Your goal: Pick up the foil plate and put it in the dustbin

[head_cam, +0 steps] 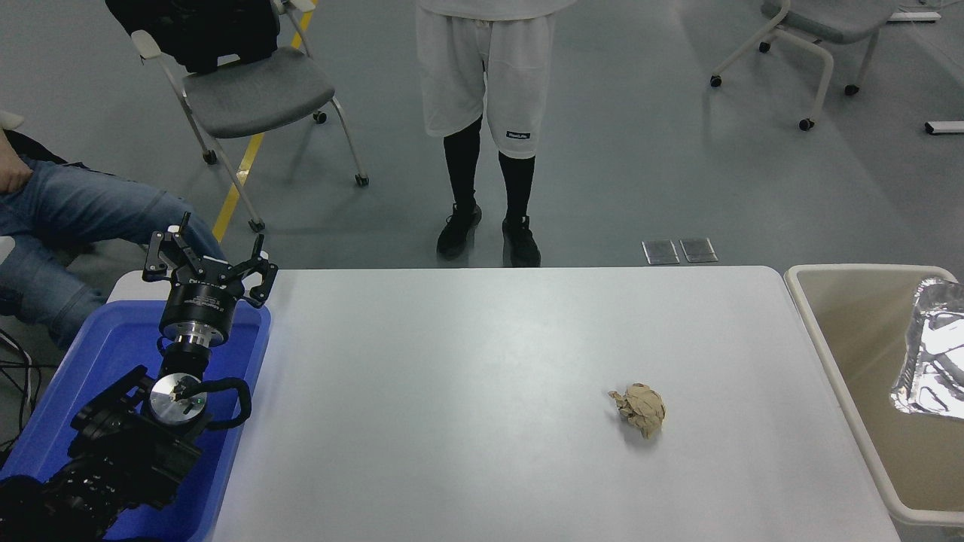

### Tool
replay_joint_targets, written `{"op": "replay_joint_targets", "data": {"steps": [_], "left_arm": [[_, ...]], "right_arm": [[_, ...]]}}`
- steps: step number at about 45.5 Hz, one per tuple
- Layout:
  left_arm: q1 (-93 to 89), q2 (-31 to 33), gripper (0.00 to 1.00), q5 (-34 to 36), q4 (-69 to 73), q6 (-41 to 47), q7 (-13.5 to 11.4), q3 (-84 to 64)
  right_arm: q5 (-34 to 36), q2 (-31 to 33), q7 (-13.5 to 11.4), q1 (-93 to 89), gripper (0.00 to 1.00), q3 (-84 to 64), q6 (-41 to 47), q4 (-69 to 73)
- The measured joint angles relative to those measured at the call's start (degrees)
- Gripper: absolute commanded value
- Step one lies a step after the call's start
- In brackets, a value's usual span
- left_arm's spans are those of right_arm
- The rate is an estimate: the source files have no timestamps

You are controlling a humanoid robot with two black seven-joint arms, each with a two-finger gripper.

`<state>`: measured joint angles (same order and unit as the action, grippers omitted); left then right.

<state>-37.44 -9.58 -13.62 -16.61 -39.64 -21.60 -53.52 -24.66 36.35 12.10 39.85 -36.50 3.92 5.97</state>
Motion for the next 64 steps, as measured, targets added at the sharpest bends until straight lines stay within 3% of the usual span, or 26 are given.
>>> {"op": "replay_joint_targets", "data": {"steps": [2,6,9,12,14,29,46,53,64], "left_arm": [[0.00,0.00,0.99,0.00,0.00,0.00,0.00,0.00],[0.00,0.00,0.99,0.00,0.00,0.00,0.00,0.00],[0.00,0.00,0.99,0.00,0.00,0.00,0.00,0.00],[0.00,0.00,0.99,0.00,0.00,0.00,0.00,0.00],[0.00,0.00,0.99,0.00,0.00,0.00,0.00,0.00],[0.00,0.00,0.99,0.00,0.00,0.00,0.00,0.00],[0.00,0.00,0.99,0.03,0.00,0.00,0.00,0.00],[0.00,0.00,0.99,0.07,0.00,0.00,0.01,0.00],[0.00,0.00,0.99,0.07,0.00,0.00,0.03,0.00]], "right_arm": [[0.13,-0.09,-0.02,-0.11,0.38,0.00,-0.56,-0.02],[0.38,-0.22,-0.07,-0.37,0.64,0.01,-2.04,-0.13],[0.50,-0.26,-0.08,-0.51,0.74,0.01,-3.17,-0.17],[0.59,-0.26,-0.10,-0.59,0.92,0.00,-4.38,-0.26],[0.64,-0.26,-0.12,-0.64,0.98,-0.01,-5.38,-0.27],[1.02,-0.21,-0.08,-0.45,1.00,0.84,-10.97,-0.20],[0.76,-0.36,-0.06,1.01,1.00,3.07,-11.11,0.57],[-0.68,-0.01,-0.05,3.72,1.00,2.50,-6.75,0.90],[-2.13,0.86,-0.15,9.69,1.00,0.37,7.27,1.14]]}}
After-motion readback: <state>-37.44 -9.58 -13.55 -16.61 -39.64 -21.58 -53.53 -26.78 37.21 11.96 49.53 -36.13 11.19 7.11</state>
